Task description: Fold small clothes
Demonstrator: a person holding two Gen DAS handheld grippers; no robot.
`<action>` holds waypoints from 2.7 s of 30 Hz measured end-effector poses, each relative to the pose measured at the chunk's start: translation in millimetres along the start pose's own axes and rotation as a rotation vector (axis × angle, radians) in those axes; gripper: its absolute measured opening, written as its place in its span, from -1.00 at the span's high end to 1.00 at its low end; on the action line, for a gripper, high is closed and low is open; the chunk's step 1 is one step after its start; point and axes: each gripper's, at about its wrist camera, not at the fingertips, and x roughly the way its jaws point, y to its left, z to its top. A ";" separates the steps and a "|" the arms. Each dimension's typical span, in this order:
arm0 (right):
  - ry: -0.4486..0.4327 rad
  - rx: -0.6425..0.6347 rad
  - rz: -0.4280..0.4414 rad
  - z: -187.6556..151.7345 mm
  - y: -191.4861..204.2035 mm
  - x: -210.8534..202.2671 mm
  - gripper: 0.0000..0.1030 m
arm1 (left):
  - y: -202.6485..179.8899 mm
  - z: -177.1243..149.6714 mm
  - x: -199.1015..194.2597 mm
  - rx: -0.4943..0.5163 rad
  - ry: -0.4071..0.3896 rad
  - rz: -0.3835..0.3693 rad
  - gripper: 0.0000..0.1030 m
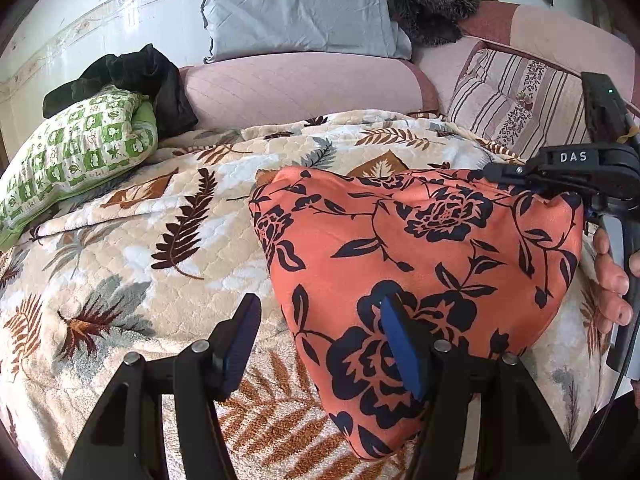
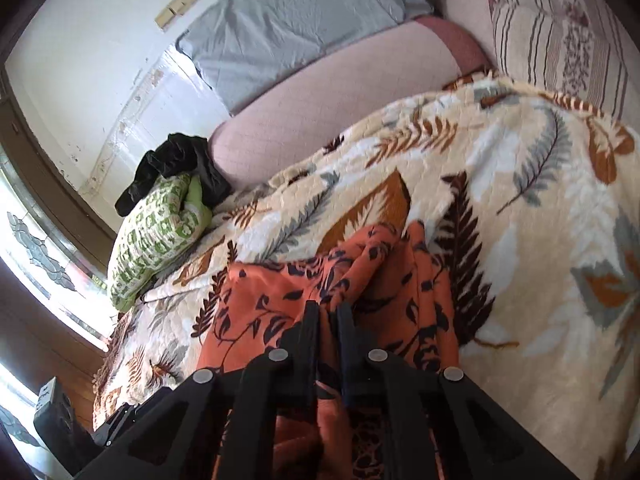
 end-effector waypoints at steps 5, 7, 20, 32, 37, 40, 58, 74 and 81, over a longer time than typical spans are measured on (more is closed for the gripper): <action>0.061 0.097 -0.008 5.0 -26.5 0.2 0.90 | -5.2 -0.3 6.5 0.007 0.019 -0.014 -0.22; 0.127 0.148 -0.009 2.2 -39.1 8.1 0.86 | -8.2 -1.4 7.7 0.025 0.018 -0.005 -0.22; 0.239 0.251 0.123 -0.8 -62.2 17.9 0.82 | 31.2 1.2 8.1 -0.152 0.006 -0.064 -0.50; 0.175 0.252 0.241 1.6 -59.8 2.5 0.81 | 33.8 0.7 18.4 -0.149 0.025 -0.071 -0.56; -0.049 0.138 0.346 0.3 -37.2 -35.5 -0.81 | 38.7 1.0 20.5 -0.171 0.029 -0.077 -0.60; -0.158 0.162 0.343 -6.0 -34.8 -55.6 -0.99 | 39.3 1.8 19.1 -0.153 0.015 -0.060 -0.60; 0.276 0.335 0.243 -36.8 -46.9 16.4 -0.53 | 42.3 -0.1 16.1 -0.166 0.046 -0.082 -0.61; -0.038 -0.023 0.026 -4.7 18.3 9.3 0.69 | 34.7 4.6 18.5 -0.158 0.039 -0.108 -0.61; 0.150 0.070 -0.159 -16.9 -37.1 40.5 0.64 | 20.2 -3.6 36.4 -0.100 0.103 -0.057 -0.78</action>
